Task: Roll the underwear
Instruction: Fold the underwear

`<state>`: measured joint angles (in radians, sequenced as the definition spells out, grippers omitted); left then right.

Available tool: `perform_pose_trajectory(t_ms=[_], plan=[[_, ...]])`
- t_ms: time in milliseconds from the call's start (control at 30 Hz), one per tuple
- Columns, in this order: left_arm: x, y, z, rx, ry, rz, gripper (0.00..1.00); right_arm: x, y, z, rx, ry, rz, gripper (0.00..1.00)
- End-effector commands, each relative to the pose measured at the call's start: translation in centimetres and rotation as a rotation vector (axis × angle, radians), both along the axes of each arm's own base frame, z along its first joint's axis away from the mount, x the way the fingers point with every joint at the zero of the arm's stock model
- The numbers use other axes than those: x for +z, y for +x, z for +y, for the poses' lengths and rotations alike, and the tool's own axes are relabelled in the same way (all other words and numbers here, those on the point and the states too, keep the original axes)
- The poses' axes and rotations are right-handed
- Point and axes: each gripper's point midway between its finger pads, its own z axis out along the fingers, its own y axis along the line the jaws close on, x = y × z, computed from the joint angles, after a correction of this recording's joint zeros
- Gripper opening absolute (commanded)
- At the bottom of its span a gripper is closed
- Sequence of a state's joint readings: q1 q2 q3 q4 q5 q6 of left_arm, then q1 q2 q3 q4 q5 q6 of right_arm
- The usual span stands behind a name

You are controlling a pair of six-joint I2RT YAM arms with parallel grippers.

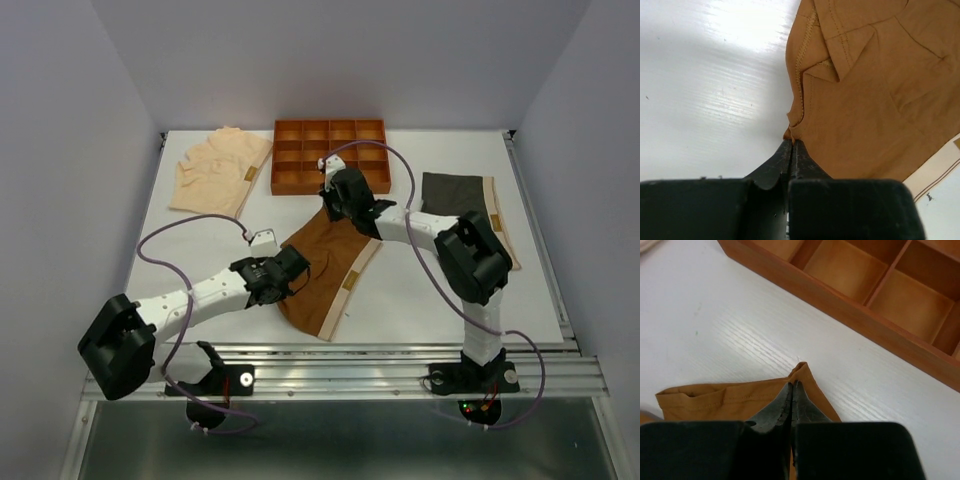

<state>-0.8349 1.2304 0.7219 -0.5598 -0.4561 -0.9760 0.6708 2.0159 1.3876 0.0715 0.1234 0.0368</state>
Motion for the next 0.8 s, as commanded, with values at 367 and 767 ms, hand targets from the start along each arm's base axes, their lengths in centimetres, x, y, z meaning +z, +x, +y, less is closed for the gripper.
perform_pose_trajectory(t_ms=[367, 767], plan=[[1.0, -4.0, -1.5, -0.086, 0.15, -0.057, 0.0, 4.0, -0.9, -3.9, 0.039, 0.291, -0.116, 0.01], [2.1, -6.2, -4.2, -0.204, 0.187, -0.121, 0.0, 4.4, -1.4, -7.7, 0.007, 0.367, -0.125, 0.01]])
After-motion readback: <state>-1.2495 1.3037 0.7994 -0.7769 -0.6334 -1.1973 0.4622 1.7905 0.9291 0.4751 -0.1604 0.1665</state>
